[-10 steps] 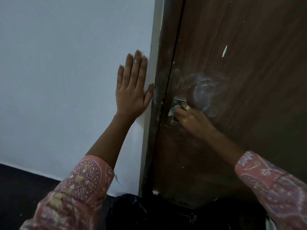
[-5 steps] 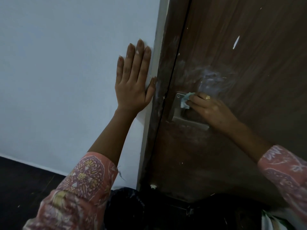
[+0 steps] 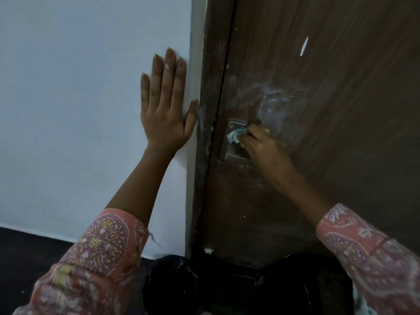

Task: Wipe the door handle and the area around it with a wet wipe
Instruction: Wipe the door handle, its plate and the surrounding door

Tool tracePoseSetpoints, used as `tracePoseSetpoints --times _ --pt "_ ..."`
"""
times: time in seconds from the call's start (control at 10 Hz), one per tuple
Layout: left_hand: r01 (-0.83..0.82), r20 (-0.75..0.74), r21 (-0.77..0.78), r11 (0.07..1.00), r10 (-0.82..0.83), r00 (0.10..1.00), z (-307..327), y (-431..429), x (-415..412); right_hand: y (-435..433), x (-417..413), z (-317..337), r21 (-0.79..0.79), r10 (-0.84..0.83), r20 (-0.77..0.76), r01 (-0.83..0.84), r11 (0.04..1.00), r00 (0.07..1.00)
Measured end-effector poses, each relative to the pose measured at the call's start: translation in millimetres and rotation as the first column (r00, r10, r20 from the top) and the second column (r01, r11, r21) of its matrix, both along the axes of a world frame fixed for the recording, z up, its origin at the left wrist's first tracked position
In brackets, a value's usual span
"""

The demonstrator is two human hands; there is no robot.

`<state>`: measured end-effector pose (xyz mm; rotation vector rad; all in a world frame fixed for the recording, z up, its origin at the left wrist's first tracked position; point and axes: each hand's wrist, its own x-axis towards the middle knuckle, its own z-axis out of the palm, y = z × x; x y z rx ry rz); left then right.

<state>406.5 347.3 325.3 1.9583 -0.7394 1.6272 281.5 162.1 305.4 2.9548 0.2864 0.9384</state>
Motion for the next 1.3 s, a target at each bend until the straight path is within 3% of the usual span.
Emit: tracePoseSetpoints --times 0.1,0.2,0.3,0.4,0.5,0.6,0.8,0.9,1.0,1.1,1.2,1.3 --pt "-0.013 -0.017 -0.007 1.0 0.013 1.0 -0.8 -1.2 -0.8 -1.9 3.1 -2.8 -0.007 0.004 -0.158 -0.005 1.0 0.987" --pt "-0.019 -0.027 -0.016 1.0 0.019 0.999 -0.5 0.6 -0.7 2.7 3.1 2.3 0.24 0.011 -0.203 0.039 0.97 0.979" --pt "0.0 -0.013 -0.017 1.0 0.0 1.0 0.0 -2.6 -4.7 13.4 -17.3 10.5 0.487 -0.065 0.012 0.051 0.872 0.998" --pt "-0.019 -0.002 -0.018 1.0 0.019 1.0 2.1 -3.2 -4.5 47.6 -47.5 -19.0 0.996 -0.263 0.086 -0.073 0.058 0.961" --pt "-0.023 -0.004 -0.004 1.0 0.023 1.0 2.1 -1.9 -4.4 79.6 -47.3 -65.8 0.462 -0.12 -0.095 -0.063 -0.885 0.988" --pt "-0.008 -0.008 0.009 1.0 0.008 1.0 2.4 -2.1 -5.3 84.1 -12.2 -74.0 0.373 -0.155 -0.071 -0.118 -0.92 0.985" --pt "-0.008 -0.02 0.001 1.0 0.008 1.0 1.0 0.5 -2.2 99.7 23.8 -54.0 0.384 -0.353 0.069 -0.352 -0.854 0.933" --pt "-0.005 -0.017 0.004 1.0 0.005 1.0 1.2 1.8 -1.8 105.0 30.9 -61.2 0.505 -0.431 0.049 -0.395 -0.767 0.901" --pt "0.013 -0.018 0.003 1.0 -0.013 1.0 1.1 0.7 -1.9 93.5 29.9 -73.8 0.709 -0.505 0.063 -0.395 -0.584 0.861" --pt "0.01 -0.018 -0.011 1.0 -0.011 1.0 0.4 0.9 -1.0 84.0 28.4 -83.7 0.785 -0.575 0.096 -0.417 -0.458 0.812" --pt "0.01 -0.018 -0.012 1.0 -0.01 1.0 -1.1 0.7 -1.3 86.0 30.9 -86.8 0.906 -0.622 0.082 -0.318 -0.278 0.779" --pt "0.012 -0.024 -0.023 1.0 -0.012 1.0 -1.0 1.0 -1.8 84.9 29.5 -96.2 0.982 -0.589 0.171 -0.187 0.034 0.79"
